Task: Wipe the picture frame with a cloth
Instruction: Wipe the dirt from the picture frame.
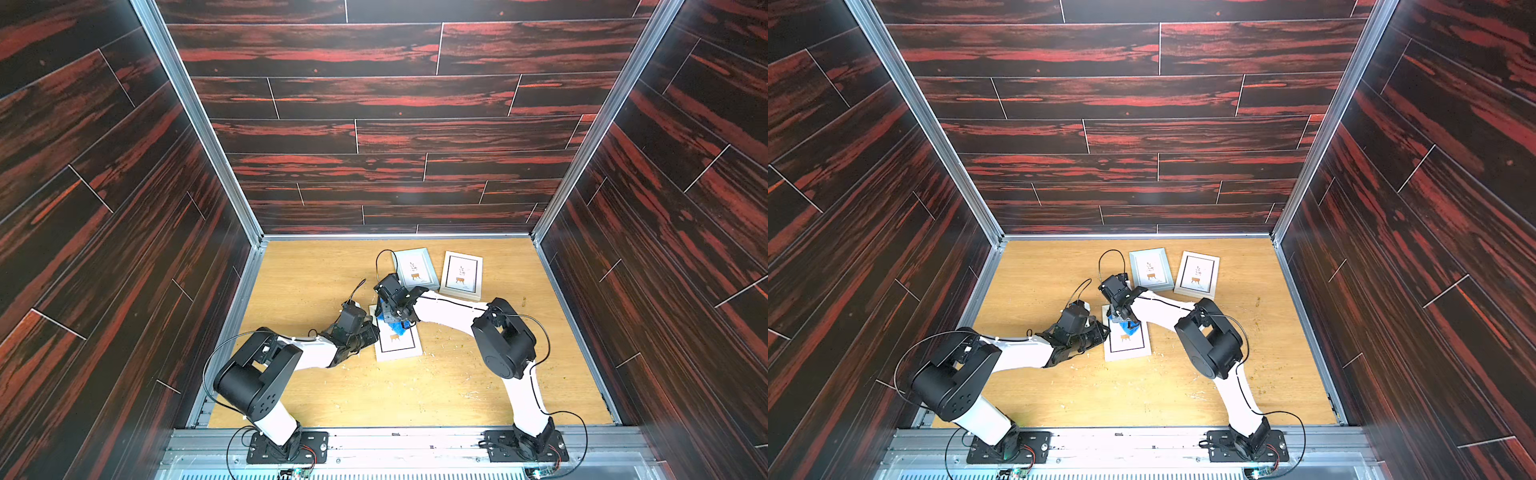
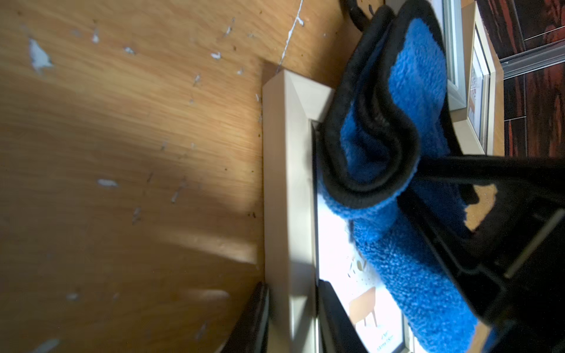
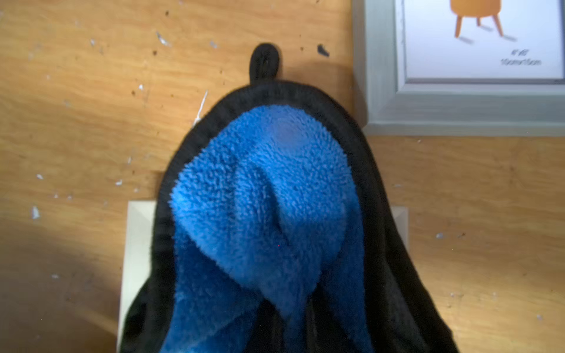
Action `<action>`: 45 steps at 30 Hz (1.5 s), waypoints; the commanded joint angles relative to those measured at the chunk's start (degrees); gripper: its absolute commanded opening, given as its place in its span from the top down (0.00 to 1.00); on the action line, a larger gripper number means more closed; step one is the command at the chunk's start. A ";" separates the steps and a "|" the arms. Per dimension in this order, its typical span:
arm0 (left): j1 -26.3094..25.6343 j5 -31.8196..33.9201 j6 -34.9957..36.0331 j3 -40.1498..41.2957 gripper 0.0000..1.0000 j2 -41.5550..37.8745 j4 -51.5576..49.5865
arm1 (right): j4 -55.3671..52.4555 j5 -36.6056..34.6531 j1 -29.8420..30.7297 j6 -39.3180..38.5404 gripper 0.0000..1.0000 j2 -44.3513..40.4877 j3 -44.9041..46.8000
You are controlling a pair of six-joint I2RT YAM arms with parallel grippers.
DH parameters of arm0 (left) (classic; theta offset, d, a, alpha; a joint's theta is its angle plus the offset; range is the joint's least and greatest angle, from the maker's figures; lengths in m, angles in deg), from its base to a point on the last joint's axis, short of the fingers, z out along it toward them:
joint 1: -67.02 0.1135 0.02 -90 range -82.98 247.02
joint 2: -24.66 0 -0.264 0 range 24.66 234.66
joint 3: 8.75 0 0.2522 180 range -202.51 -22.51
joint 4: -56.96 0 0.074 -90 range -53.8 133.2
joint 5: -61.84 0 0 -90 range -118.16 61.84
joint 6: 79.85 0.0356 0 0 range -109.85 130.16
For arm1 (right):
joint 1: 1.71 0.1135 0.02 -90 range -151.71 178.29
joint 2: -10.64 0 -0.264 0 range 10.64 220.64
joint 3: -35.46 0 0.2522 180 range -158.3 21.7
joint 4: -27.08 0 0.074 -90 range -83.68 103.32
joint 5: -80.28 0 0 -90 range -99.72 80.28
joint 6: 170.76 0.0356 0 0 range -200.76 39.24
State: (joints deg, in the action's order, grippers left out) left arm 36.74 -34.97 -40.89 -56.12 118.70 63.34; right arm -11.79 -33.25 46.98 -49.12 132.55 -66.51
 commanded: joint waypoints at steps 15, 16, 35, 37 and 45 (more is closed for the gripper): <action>0.36 1.97 0.15 3.81 0.71 2.31 -13.82 | -1.44 4.10 -0.30 1.24 1.00 -0.77 3.50; 0.38 2.14 0.07 3.97 0.71 2.05 -13.77 | -1.45 3.92 -0.24 1.15 1.00 -1.43 4.72; 0.37 1.90 -0.02 3.99 0.71 2.73 -13.11 | -0.02 3.38 4.72 6.05 1.00 -15.11 23.27; 0.36 1.80 -0.10 3.98 0.71 2.99 -12.94 | -0.22 3.68 5.19 5.82 1.00 -15.03 23.02; 0.32 1.98 -0.06 3.90 0.71 2.77 -13.35 | -0.55 5.73 10.02 7.55 1.00 -12.22 18.39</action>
State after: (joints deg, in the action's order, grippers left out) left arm 36.74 -34.97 -41.15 -55.61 118.68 64.30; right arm -8.73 -28.35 55.92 -42.76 118.82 -47.56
